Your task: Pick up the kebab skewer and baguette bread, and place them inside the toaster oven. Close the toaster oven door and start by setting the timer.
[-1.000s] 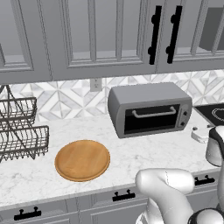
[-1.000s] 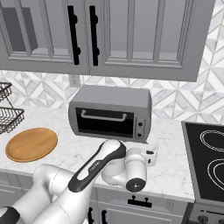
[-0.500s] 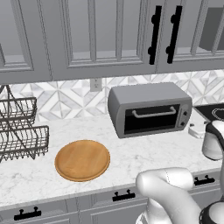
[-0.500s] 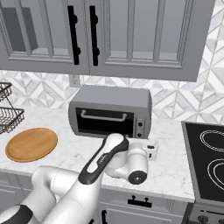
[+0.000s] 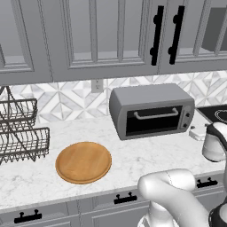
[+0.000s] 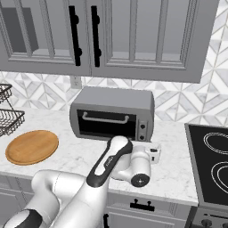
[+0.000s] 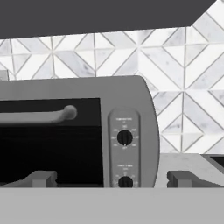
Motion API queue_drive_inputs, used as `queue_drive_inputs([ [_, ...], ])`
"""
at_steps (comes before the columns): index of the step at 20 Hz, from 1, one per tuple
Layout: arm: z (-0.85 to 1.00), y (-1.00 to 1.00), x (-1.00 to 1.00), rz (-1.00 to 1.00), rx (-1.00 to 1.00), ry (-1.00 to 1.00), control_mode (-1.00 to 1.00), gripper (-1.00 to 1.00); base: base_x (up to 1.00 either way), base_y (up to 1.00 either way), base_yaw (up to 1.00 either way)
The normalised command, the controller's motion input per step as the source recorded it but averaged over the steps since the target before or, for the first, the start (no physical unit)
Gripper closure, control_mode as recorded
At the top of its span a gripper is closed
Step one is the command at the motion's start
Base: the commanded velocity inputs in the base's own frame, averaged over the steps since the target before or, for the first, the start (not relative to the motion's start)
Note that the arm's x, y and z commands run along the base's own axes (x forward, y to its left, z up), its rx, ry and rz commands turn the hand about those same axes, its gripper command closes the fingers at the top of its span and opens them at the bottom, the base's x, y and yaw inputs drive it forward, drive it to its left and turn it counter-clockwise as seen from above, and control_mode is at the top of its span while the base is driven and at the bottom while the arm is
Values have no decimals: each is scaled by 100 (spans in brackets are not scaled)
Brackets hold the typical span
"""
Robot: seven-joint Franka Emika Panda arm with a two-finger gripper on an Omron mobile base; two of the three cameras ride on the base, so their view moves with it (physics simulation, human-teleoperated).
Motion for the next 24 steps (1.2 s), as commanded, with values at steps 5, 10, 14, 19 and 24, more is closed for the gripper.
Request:
queue_drive_inputs([
  [5,-42,-4,0,0,0,0,-100,-100,0,0,0],
  [10,-32,0,0,0,0,0,-100,-100,0,0,0],
  [14,-17,0,1,0,0,0,-100,-100,0,0,0],
  [19,-14,0,5,0,0,0,-100,-100,0,0,0],
  [24,-8,0,7,0,0,0,-100,-100,0,0,0],
])
